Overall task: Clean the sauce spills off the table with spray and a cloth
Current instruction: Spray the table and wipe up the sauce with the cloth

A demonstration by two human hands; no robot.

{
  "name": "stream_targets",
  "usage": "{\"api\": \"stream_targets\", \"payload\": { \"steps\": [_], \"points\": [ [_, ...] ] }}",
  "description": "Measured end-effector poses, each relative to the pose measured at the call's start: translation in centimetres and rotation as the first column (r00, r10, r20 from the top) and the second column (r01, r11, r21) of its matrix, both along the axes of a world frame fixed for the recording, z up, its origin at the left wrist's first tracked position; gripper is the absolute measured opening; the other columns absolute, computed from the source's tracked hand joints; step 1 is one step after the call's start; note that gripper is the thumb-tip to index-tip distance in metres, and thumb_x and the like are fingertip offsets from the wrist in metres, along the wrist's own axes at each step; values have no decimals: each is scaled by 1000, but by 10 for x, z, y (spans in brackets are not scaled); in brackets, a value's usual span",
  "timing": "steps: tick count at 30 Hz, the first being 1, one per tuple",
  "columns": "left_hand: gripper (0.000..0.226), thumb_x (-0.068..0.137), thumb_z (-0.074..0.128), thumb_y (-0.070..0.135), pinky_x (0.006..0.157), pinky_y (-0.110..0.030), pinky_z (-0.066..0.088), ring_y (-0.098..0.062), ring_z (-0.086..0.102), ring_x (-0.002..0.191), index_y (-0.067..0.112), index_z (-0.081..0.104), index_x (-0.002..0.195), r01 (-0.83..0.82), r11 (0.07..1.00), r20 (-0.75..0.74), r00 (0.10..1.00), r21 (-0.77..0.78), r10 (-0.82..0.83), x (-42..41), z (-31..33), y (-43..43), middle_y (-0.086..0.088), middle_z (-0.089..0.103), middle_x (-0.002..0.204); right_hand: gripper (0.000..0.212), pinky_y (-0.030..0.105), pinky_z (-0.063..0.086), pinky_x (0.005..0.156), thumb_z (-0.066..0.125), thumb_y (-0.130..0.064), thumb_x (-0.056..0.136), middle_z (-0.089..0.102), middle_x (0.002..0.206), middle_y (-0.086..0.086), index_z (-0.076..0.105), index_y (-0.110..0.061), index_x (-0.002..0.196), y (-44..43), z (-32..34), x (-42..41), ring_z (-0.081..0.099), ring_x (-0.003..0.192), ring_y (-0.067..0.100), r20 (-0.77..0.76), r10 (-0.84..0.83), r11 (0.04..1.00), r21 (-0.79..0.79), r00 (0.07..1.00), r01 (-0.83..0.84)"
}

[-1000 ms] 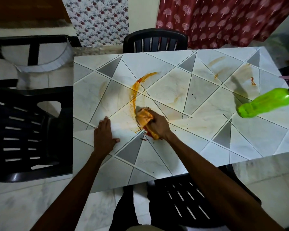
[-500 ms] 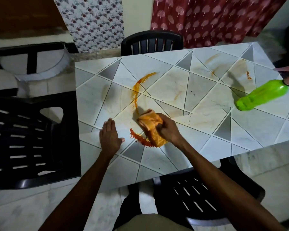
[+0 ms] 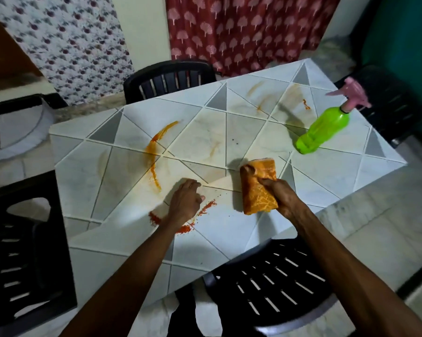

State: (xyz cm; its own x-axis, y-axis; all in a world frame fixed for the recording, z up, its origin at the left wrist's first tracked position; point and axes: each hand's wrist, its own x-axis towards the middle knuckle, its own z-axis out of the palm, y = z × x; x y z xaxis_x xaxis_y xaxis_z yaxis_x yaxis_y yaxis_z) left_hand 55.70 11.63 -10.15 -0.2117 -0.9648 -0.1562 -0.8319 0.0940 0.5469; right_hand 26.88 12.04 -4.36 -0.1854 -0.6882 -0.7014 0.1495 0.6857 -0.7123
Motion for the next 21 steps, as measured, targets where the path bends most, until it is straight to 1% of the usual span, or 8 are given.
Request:
{"api": "stream_targets", "payload": {
  "steps": [3,5,8,9,11,15,17,21],
  "points": [
    [40,93,62,25,107,-37,40,-27,47,127,10,58,130,36,999,77,996,-7,-35,-22,-1,-19,-8,55,135,32,41,58,80,63,-16,96,73,108,17,65,-2,125,-21,-1,-30,70,91,32,-175,49,998,-22,983,-53],
    [43,94,60,22,109,-38,38,-28,44,132,9,54,134,36,999,136,990,0,-36,-27,-5,-28,-9,50,142,24,41,58,84,59,-13,95,73,115,17,68,-10,118,-39,5,-41,69,97,31,-329,136,986,-48,934,-160],
    [48,89,57,8,109,-37,41,-27,43,133,12,52,137,26,1000,189,981,16,-29,-26,-12,-36,-6,44,148,42,47,53,95,52,-27,80,71,122,18,67,-19,119,-68,19,-46,66,109,36,-598,225,942,-69,769,-329],
    [51,87,56,3,109,-36,41,-26,43,132,13,52,137,25,1000,194,981,13,-27,-25,-14,-37,-5,44,148,51,48,53,94,47,-31,73,71,120,19,65,-18,119,-80,22,-47,65,110,40,-667,236,922,-75,706,-379],
    [58,83,55,-2,111,-34,40,-25,43,134,13,52,139,31,1000,197,980,2,-31,-25,-16,-38,-3,43,149,47,49,53,83,44,-35,71,71,111,20,61,-22,113,-105,19,-50,64,104,45,-765,249,885,-69,594,-460],
    [64,81,57,-5,112,-35,38,-24,41,137,13,50,141,31,999,170,985,24,-34,-24,-21,-39,-3,41,152,21,42,47,75,55,-30,91,71,106,14,60,-26,111,-150,5,-45,66,100,43,-876,297,812,22,380,-584],
    [64,81,57,-5,111,-37,39,-25,41,137,13,49,142,14,999,153,988,31,-19,-25,-23,-38,-4,41,152,26,42,50,79,58,-27,92,72,110,11,62,-29,118,-160,-6,-40,67,103,40,-887,342,765,71,311,-640],
    [67,78,54,-9,111,-38,40,-25,40,138,12,50,141,3,1000,121,993,14,-4,-25,-25,-39,-5,42,152,47,42,54,86,70,-28,84,73,118,10,64,-30,131,-145,-31,-19,67,108,39,-858,424,675,85,291,-733]
  ]
}}
